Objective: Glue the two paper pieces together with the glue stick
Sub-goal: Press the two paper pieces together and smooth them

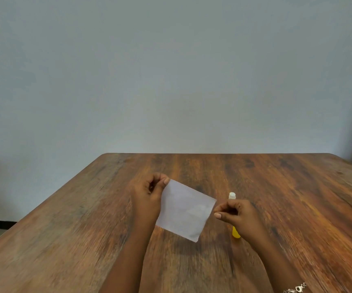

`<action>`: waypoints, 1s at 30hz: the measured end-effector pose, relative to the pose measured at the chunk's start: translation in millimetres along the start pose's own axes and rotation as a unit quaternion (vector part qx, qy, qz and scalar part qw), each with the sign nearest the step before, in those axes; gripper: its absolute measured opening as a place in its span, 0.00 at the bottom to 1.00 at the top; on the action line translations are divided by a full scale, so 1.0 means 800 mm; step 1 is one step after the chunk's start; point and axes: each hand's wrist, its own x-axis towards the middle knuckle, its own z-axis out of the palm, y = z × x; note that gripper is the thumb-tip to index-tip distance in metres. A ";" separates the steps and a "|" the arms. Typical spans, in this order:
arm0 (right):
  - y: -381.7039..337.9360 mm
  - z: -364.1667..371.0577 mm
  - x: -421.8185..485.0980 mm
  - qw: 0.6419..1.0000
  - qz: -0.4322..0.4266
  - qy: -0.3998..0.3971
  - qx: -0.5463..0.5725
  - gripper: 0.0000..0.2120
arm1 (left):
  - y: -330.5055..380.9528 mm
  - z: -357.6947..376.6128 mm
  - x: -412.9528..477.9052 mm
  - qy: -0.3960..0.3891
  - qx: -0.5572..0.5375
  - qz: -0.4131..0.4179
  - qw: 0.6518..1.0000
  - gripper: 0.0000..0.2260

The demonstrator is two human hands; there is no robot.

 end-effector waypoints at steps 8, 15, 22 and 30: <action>-0.017 0.013 -0.001 0.980 0.008 0.009 0.198 0.04 | -0.009 0.000 -0.005 0.034 -0.069 -0.073 0.994 0.11; -0.028 0.019 0.006 0.986 -0.032 0.068 0.149 0.06 | 0.007 0.000 -0.010 0.065 0.025 0.049 0.996 0.06; -0.041 0.030 -0.001 0.993 -0.082 0.056 0.064 0.05 | 0.036 0.030 -0.025 -0.144 0.247 0.273 0.919 0.06; -0.048 0.030 -0.004 0.992 -0.116 0.041 0.025 0.04 | 0.032 0.033 -0.026 -0.161 0.231 0.252 0.926 0.06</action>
